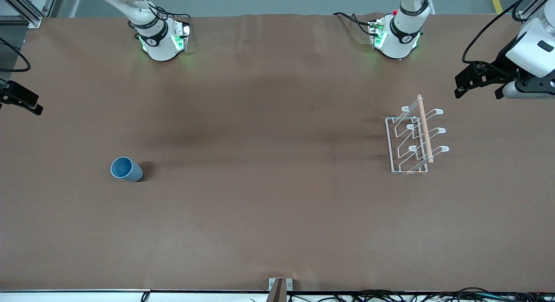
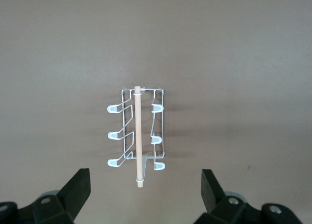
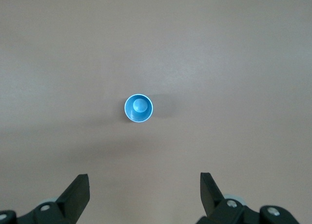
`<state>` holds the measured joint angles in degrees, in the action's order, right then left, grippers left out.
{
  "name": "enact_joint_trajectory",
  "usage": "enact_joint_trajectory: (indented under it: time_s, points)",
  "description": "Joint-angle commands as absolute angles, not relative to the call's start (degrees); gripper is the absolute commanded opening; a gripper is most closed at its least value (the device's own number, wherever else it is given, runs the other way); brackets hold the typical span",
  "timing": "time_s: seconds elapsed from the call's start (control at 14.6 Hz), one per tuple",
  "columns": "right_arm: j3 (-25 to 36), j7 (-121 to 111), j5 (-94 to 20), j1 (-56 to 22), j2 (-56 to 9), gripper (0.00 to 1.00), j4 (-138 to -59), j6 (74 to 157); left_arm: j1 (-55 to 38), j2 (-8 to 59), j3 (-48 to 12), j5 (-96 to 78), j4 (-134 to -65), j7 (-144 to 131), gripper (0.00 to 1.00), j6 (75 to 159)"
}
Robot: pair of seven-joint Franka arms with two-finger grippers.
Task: Hang cup on cup holder
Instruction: 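Move the right gripper toward the light blue cup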
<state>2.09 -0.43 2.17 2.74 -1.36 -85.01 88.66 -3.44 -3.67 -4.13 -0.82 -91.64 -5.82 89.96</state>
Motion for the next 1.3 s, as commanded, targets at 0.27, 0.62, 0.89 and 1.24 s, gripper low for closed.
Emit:
enact_joint_trajectory:
  time_s: [0.27, 0.62, 0.89, 1.24]
  points:
    - [2.20, 0.00, 2.55, 2.37, -0.70, 1.00, -85.43, 88.42, -3.69, -2.81, -4.13, 0.00, -91.58, -5.89, 1.00, 90.88]
    - [2.20, -0.09, 2.55, 2.46, -0.70, 1.00, -86.22, 88.42, -3.69, -2.81, -4.13, -0.09, -91.67, -6.59, 1.00, 90.88]
    - [2.20, -0.09, 1.23, 2.55, -0.70, 1.00, -88.15, 89.12, -3.78, -2.29, -4.13, -0.09, -91.67, -6.59, 1.00, 90.88]
    - [2.29, -1.49, 1.23, 1.58, -1.67, 1.00, -98.94, 99.11, -3.78, -2.11, -4.13, 0.00, -91.67, -6.50, 1.00, 90.97]
